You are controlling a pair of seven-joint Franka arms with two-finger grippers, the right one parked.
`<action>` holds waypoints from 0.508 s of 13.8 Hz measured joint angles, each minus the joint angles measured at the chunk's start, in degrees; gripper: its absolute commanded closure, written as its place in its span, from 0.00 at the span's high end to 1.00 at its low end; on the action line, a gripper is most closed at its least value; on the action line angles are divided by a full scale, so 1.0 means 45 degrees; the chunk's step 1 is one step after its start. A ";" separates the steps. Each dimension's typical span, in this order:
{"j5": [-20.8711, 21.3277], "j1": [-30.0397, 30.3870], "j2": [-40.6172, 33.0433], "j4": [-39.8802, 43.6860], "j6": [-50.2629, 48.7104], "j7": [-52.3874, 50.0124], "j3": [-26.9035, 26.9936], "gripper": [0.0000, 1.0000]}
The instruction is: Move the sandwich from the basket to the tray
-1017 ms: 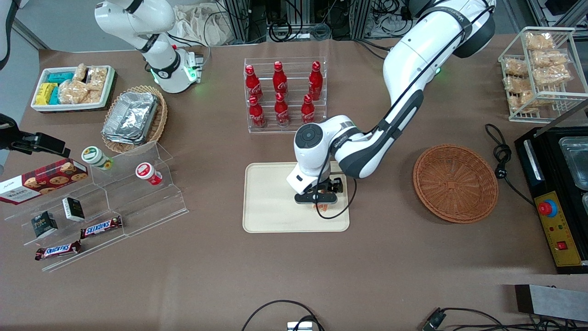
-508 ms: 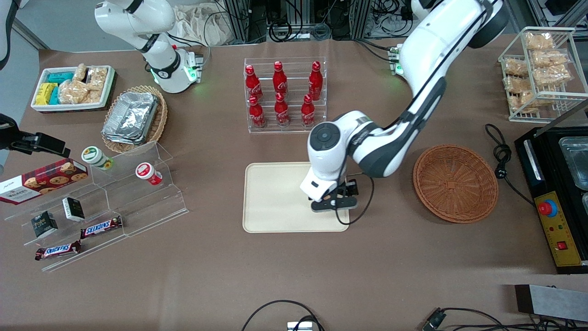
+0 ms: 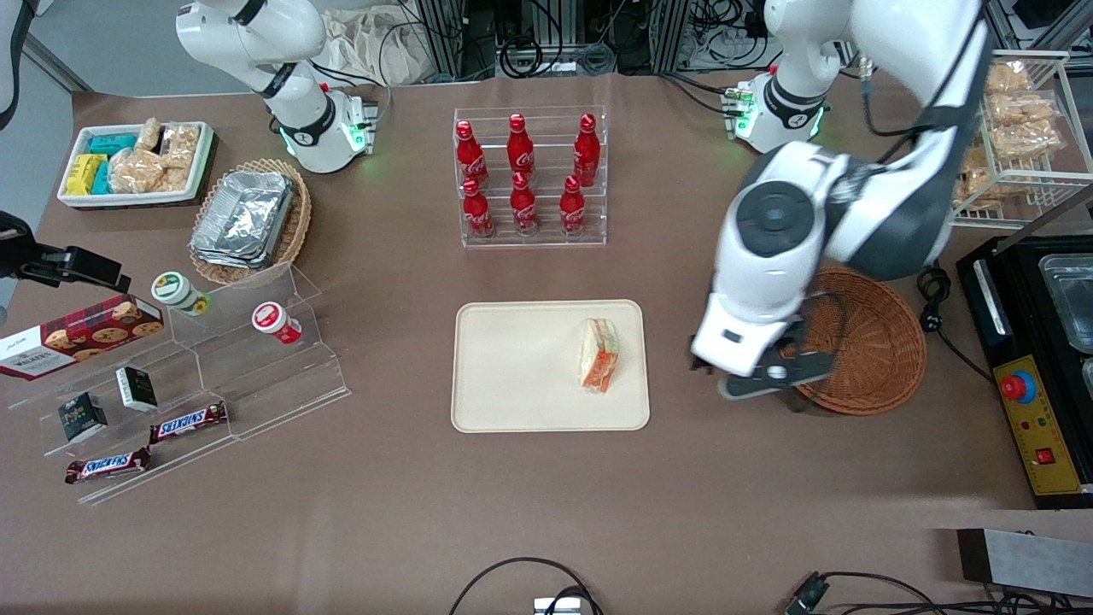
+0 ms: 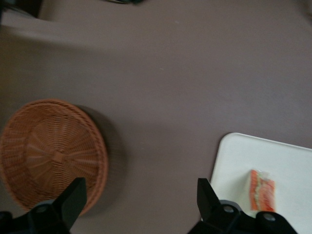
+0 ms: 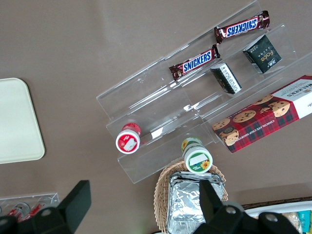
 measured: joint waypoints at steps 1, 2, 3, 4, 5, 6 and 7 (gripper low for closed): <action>-0.0216 0.0527 -0.0197 -0.0006 -0.0197 0.0696 0.0012 1.00; -0.0480 0.1057 -0.0360 -0.0010 -0.0324 0.1532 0.0026 1.00; -0.0808 0.1635 -0.0535 -0.0011 -0.0446 0.2426 0.0038 1.00; -0.1199 0.2213 -0.0731 -0.0009 -0.0594 0.3312 0.0043 1.00; -0.1569 0.2738 -0.0953 -0.0007 -0.0761 0.4123 0.0048 1.00; -0.1826 0.3128 -0.1181 -0.0006 -0.0933 0.4736 0.0049 1.00; -0.1946 0.3336 -0.1373 -0.0001 -0.1108 0.5045 0.0046 1.00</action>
